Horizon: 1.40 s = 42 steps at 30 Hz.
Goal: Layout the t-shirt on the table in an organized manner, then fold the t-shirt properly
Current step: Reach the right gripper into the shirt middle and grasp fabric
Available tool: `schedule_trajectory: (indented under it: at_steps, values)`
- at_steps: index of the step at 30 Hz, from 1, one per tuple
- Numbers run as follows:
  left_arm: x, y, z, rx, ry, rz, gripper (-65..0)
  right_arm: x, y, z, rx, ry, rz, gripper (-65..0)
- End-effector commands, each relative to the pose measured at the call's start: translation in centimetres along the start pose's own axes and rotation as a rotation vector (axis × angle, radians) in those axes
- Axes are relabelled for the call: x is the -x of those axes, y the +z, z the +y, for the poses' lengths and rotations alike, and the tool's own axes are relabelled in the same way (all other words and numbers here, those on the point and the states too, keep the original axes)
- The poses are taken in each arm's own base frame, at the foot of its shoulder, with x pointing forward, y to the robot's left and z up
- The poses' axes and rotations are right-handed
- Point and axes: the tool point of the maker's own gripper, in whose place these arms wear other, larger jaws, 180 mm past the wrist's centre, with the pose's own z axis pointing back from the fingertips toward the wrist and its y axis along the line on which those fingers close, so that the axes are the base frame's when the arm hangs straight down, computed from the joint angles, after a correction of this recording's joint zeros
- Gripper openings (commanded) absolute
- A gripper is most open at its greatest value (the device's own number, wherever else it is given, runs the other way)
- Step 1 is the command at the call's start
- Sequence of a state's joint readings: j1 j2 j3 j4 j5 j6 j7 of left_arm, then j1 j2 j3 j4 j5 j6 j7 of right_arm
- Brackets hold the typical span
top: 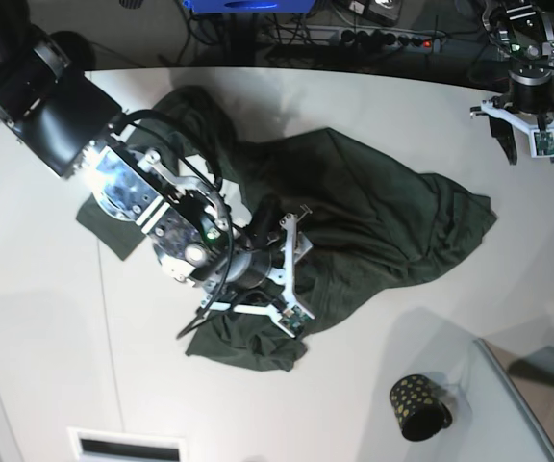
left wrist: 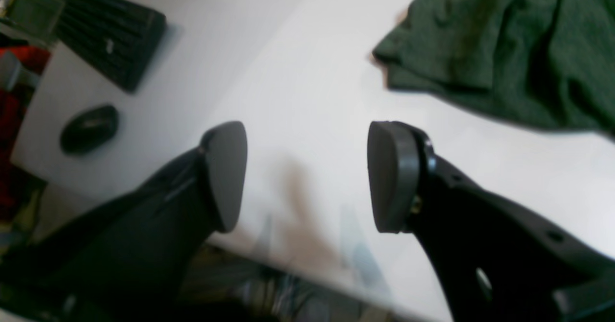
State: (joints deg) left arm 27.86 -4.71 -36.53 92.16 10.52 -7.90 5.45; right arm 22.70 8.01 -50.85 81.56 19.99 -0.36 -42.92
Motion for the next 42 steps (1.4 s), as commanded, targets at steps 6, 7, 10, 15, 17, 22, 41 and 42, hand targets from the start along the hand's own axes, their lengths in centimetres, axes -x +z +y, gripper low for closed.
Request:
schedule_trajectory:
  at_steps: [6,7,10,15,17,22,41,42]
  values:
    - [3.2,0.7,5.3,-0.137,0.012,0.068,-27.5,-2.6,-3.4,1.7,-0.025,0.007,-0.044,-26.1]
    - [3.6,0.8,5.8,-0.149,0.015,0.078,-27.5,-2.6,-3.9,1.7,-0.022,0.000,-0.040,-26.1]
    - [4.0,0.9,6.5,-0.165,0.018,0.088,-27.5,-2.9,-5.0,1.6,-0.017,-0.010,-0.036,-26.1]
    - [3.9,0.9,6.2,-0.157,0.016,0.085,-27.5,-3.7,-6.3,1.0,0.001,-0.014,-0.041,-26.4]
    - [3.9,0.9,6.1,-0.156,0.018,0.086,-27.5,-4.0,-6.8,0.9,0.006,-0.017,-0.036,-26.4]
    - [4.0,0.9,6.0,-0.154,0.019,0.088,-27.5,-4.2,-7.1,2.0,-0.049,0.021,-0.027,-26.6]
    - [4.0,0.8,5.9,-0.152,0.020,0.088,-27.5,-2.8,-7.2,2.0,-0.054,0.010,0.034,-65.0]
    - [3.7,0.7,5.9,-0.154,0.024,0.081,-27.5,-3.2,-6.5,1.6,-0.049,0.018,0.027,-64.8]
